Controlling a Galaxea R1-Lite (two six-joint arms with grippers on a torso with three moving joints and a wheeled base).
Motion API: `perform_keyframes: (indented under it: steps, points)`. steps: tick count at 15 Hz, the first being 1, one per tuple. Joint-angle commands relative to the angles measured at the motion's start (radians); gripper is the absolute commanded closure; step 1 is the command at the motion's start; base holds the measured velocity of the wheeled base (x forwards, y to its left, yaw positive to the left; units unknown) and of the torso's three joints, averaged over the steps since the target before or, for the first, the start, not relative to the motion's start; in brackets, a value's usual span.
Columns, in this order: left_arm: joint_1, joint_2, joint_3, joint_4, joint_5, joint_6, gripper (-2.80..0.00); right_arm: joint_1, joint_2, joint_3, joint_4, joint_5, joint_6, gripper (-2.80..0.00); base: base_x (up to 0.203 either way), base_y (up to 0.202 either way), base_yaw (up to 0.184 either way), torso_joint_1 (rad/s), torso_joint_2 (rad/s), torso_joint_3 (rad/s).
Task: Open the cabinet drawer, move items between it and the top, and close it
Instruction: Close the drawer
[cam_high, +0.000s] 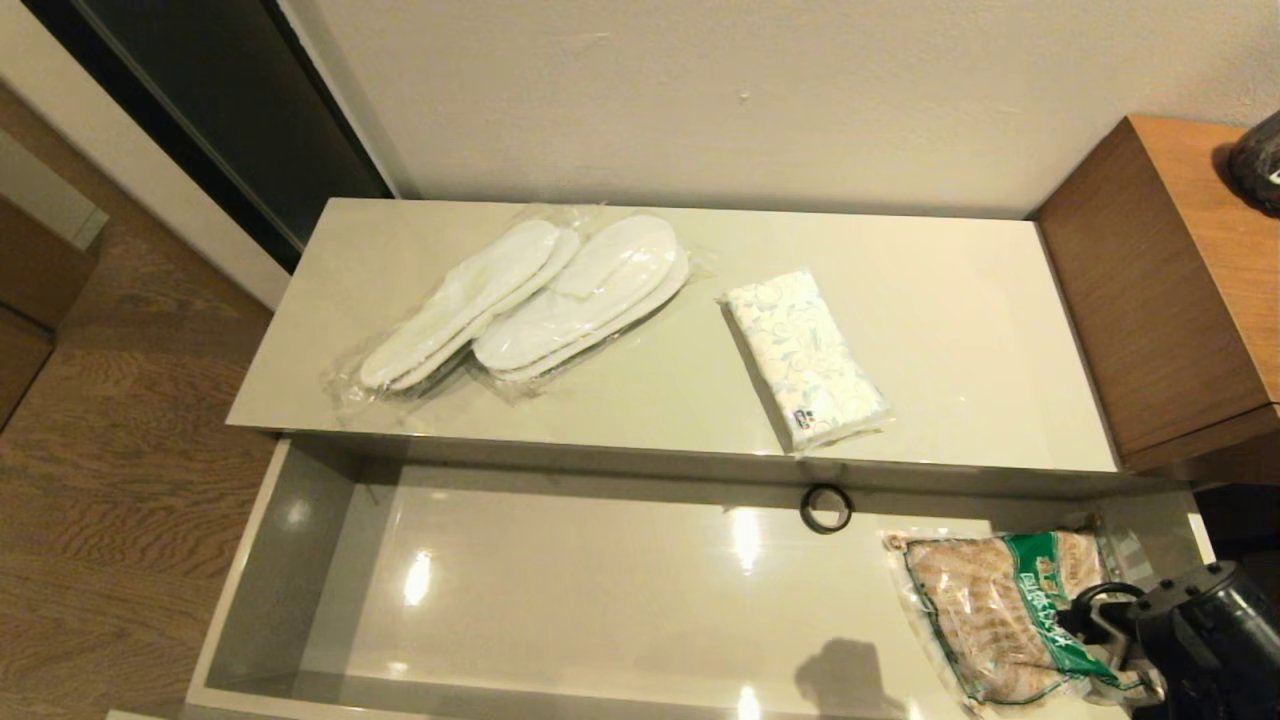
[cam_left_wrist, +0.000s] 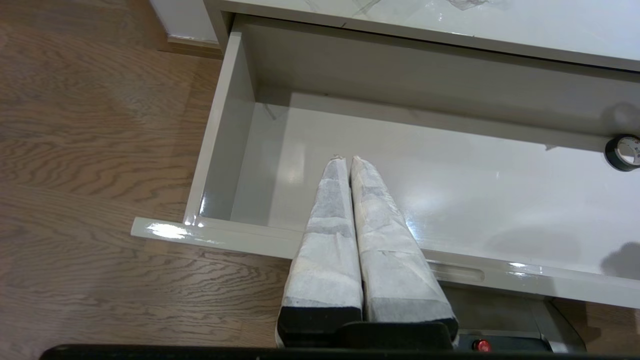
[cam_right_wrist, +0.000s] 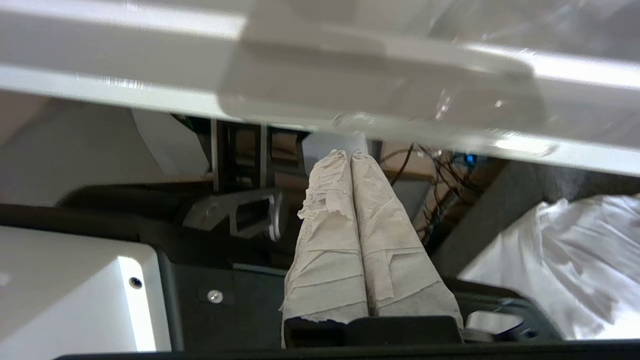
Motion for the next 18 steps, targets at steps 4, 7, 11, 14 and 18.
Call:
perform_keyframes:
  steps: [4,7,11,14,18]
  points:
    - [0.000,0.002,0.000,-0.001,0.000,-0.001,0.00,0.137,0.029,0.062,0.015,-0.045,0.101,0.00,0.000,0.000,0.000,0.000,0.00,0.000]
    - [0.000,0.002,0.000,-0.001,0.000,-0.001,0.00,0.137,0.034,0.108,0.013,-0.046,0.142,0.00,0.000,0.000,0.000,0.000,0.00,0.000]
    - [0.000,0.002,0.000,-0.001,0.000,-0.001,0.00,0.137,0.076,0.117,-0.024,-0.044,0.194,0.00,0.000,0.000,0.000,0.000,0.00,0.000]
    - [0.000,0.000,0.000,0.000,0.000,-0.001,0.00,0.137,0.138,0.148,-0.137,-0.048,0.202,0.00,0.000,0.000,0.000,0.000,0.00,0.000]
    - [0.000,0.002,0.000,-0.001,0.000,-0.001,0.00,0.139,0.294,0.211,-0.348,-0.077,0.217,0.00,0.000,0.000,0.000,0.000,0.00,0.000]
